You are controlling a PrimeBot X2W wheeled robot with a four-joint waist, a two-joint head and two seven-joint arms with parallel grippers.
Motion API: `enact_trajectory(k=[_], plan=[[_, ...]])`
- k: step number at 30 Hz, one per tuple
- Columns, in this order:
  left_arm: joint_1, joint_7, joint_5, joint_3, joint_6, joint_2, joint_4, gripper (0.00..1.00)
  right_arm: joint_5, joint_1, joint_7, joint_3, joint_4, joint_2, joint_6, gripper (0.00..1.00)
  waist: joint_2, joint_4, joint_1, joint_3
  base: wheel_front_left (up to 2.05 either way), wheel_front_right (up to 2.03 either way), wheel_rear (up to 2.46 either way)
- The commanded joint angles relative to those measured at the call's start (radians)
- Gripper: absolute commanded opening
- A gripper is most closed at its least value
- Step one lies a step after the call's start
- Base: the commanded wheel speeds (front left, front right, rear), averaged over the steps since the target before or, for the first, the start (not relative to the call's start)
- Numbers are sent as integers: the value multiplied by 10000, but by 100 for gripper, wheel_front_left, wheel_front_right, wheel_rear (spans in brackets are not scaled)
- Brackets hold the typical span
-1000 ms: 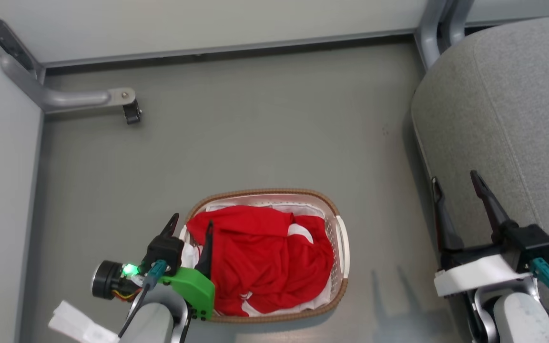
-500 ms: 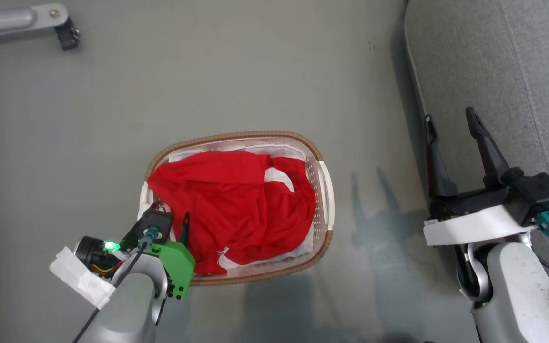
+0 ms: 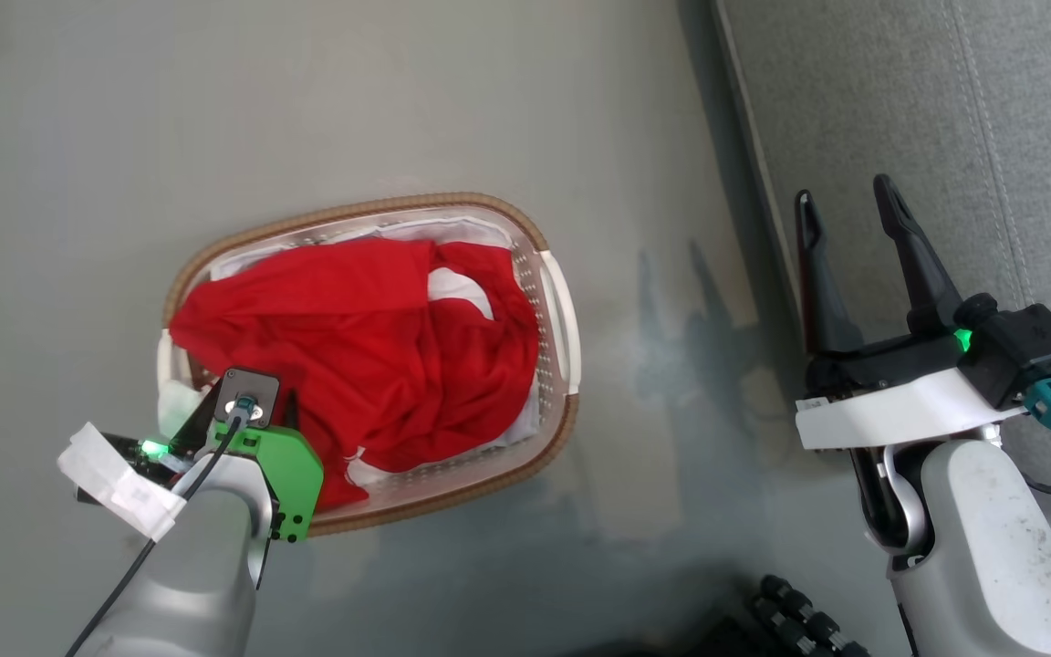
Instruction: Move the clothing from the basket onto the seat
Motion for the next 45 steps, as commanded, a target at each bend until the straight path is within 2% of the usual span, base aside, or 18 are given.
enact_trajectory(k=[1, 4, 5, 6, 7, 8, 16, 22, 31, 38, 45], plan=[[-201, -34, -22, -47, -31, 66, 84, 100, 103, -87, -21, 16, 17, -30, -3, 100, 0, -299, -1, 300, 0, 0, 0], [-292, 14, -91, -72, -137, 62, 187, 98, 214, -146, -21, 37, 53, -30, -3, 100, 0, -353, -1, 335, 0, 0, 0], [-312, 8, -98, -88, -150, 70, 226, 67, 243, -160, -21, 58, 66, -29, -3, 100, 0, -375, -1, 332, 0, 0, 0], [-323, 2, -105, -104, -172, 69, 255, 43, 276, -162, -21, 68, 75, -30, -3, 100, 0, -388, -1, 325, 0, 0, 0], [-332, -22, -125, -120, -175, 64, 293, 27, 282, -163, -21, 74, 89, -30, -3, 100, 0, -396, -1, 313, 0, 0, 0], [-334, -54, -146, -133, -196, 56, 315, 0, 291, -165, -21, 74, 103, -30, -3, 100, 0, -395, -1, 293, 0, 0, 0], [-273, -463, -273, -328, -512, -157, 257, 0, 114, -15, -21, -66, 292, -32, -3, 100, 0, -126, -1, -285, 0, 0, 0], [-105, -698, -355, -471, -867, -263, -217, 0, -185, 321, -21, -271, 472, -35, -3, 100, 0, 348, -1, -1186, 0, 0, 0], [367, -734, -287, -1048, -1402, -312, -2163, 0, -744, 1244, -21, -659, 854, -36, -3, 100, 0, 1213, -1, -3135, 0, 0, 0], [647, -726, -462, -1906, -1571, -86, -3633, 0, -951, 2077, -21, -779, 1128, -37, -3, 100, 0, 1594, -1, -4719, 0, 0, 0], [-142, -418, -1415, -3825, -1579, 360, -4804, 0, -1119, 2659, -21, -740, 1283, -35, -3, 100, 0, 1765, -1, -5791, 0, 0, 0]])
